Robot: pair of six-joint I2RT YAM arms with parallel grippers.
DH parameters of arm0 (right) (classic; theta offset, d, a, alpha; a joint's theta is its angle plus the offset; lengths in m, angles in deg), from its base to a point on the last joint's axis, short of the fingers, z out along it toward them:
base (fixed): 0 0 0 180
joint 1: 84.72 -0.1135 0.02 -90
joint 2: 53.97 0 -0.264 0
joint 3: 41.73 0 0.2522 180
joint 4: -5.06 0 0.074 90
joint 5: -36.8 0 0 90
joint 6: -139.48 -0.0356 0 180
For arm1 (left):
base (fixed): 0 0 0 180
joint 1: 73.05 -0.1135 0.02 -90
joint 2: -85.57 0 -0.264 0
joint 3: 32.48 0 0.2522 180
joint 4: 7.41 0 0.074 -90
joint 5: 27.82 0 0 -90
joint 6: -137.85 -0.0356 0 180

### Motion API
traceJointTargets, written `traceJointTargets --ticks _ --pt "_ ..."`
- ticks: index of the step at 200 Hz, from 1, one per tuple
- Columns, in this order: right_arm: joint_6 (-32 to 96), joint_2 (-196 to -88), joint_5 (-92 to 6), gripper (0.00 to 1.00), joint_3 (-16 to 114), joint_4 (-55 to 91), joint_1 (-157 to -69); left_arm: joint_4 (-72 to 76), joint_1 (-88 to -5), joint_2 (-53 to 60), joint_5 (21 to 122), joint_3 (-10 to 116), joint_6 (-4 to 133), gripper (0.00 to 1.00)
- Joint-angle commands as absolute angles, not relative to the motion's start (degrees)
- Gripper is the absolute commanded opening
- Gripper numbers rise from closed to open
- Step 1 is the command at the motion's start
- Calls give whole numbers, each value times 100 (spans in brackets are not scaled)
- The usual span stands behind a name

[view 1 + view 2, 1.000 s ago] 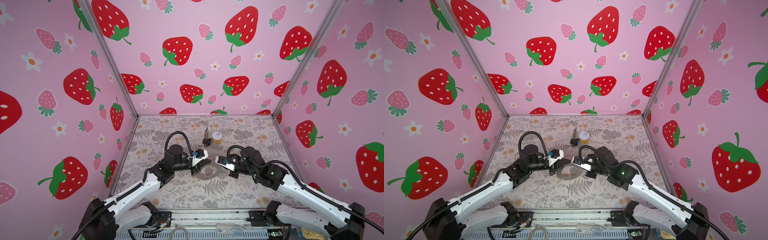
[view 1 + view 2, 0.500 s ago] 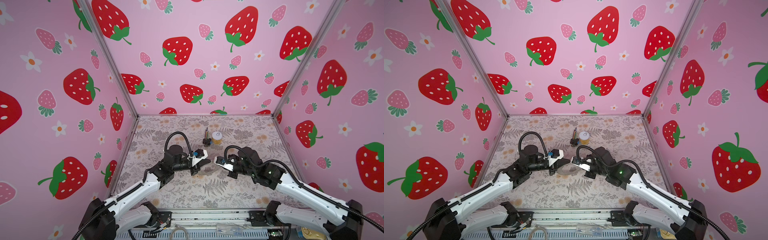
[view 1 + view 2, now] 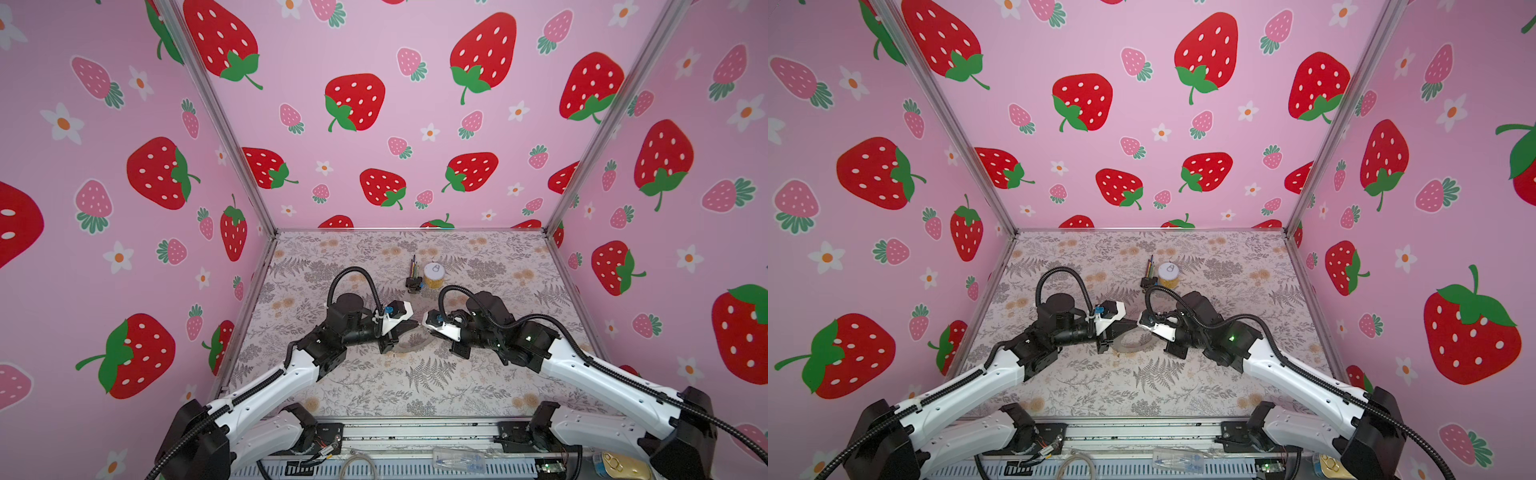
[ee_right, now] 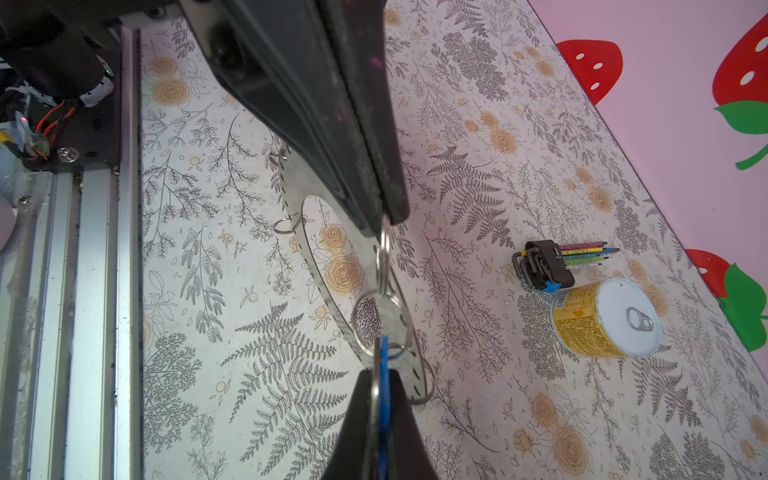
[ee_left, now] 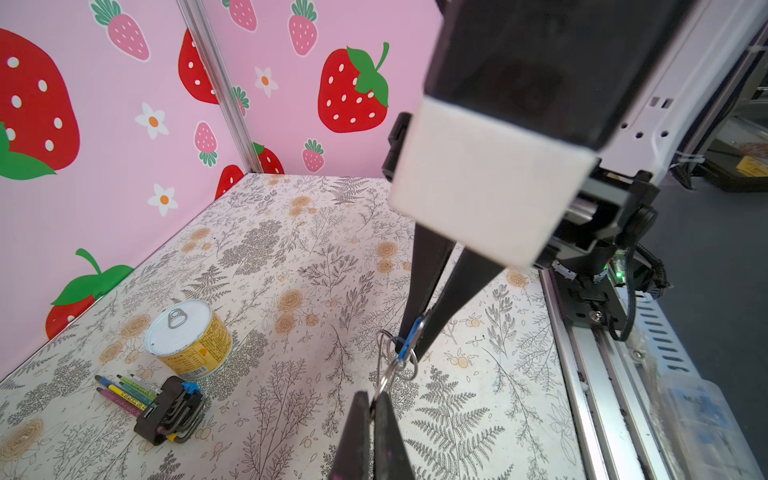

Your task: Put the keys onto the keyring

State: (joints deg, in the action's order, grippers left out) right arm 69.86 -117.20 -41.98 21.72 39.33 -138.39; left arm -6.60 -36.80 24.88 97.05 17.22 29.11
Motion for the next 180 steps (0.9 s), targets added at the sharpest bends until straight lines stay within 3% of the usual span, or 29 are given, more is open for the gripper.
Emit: traceJointTargets --ticks 1,180 --pt "6858 -11811 -4067 0 2272 4524 -13775 -1179 -3798 2648 9471 1741 2978 0" --pt "6459 -11860 -3610 0 2556 3993 -13786 -976 -3476 2653 9434 1762 2666 0"
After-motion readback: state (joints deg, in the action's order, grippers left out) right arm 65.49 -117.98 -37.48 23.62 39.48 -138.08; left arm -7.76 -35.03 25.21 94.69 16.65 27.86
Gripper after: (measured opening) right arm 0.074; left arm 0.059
